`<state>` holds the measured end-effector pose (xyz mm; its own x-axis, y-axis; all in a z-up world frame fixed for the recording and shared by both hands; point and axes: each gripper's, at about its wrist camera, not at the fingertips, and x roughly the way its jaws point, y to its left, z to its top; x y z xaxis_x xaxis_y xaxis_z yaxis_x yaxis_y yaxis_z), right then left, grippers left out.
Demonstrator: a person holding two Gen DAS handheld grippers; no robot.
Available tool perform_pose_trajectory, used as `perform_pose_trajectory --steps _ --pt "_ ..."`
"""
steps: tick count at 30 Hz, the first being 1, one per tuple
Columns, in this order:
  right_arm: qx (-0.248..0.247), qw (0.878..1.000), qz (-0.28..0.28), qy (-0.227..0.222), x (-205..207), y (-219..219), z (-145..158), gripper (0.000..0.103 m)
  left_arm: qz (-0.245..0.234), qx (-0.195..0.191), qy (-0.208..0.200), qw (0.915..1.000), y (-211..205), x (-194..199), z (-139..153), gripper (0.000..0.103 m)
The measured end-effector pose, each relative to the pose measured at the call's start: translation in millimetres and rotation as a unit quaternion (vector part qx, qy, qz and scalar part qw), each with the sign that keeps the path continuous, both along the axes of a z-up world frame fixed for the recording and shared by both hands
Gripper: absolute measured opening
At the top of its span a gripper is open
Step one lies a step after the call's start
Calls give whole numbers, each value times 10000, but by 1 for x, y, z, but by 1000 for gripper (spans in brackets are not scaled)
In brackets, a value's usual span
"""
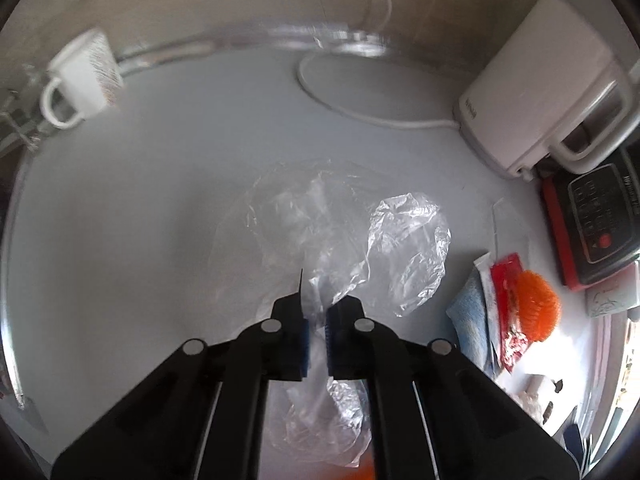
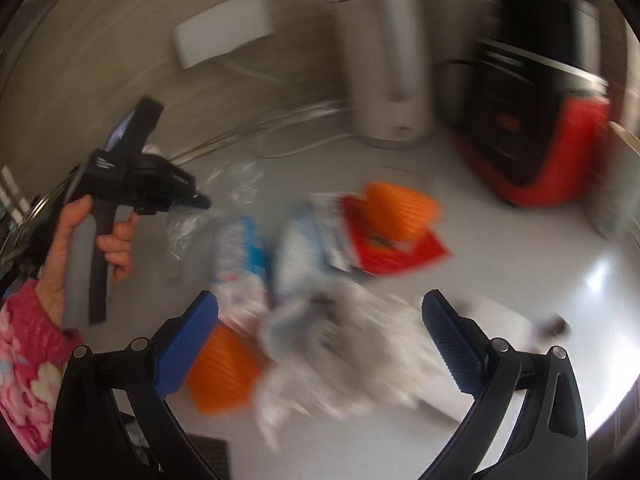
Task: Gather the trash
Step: 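Grasp the blue milk carton with the right gripper while the left gripper lifts the bag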
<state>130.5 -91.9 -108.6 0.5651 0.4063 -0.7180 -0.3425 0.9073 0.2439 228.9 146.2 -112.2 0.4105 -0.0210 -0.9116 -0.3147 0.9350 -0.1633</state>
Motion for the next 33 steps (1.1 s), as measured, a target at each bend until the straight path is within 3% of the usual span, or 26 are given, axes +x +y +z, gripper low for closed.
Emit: perform_pose_trajectory --steps 6,10,12,13,14,16,19,24,30,33 --pt "-288 9984 490 41 35 63 -11 101 -40 365 -504 9981 5 -58 44 6" --pt "-466 9961 701 253 47 87 -23 100 91 315 -685 9971 14 -104 58 6" --pt "-593 9947 781 304 47 97 -28 92 146 336 -690 9969 17 -122 59 6" --pt "-757 9931 831 347 48 104 -33 81 179 357 -700 9967 17 -133 58 6" --pt "-858 9920 855 363 49 108 -35 62 189 369 -722 9965 18 -143 58 6" --pt "-958 9907 877 415 49 112 -38 41 185 399 -759 9961 18 -162 59 6" --pt "-819 9919 890 386 47 110 -33 40 84 449 -815 9956 14 -189 60 6" --pt "-539 9952 815 52 28 96 5 40 -193 391 -848 9954 4 -234 64 6" --pt "-160 9979 572 -274 -34 59 63 40 -980 347 -662 9924 -24 -286 53 6" --pt "8 9988 423 -258 -67 43 75 40 -1592 364 -449 9856 -42 -308 31 6"
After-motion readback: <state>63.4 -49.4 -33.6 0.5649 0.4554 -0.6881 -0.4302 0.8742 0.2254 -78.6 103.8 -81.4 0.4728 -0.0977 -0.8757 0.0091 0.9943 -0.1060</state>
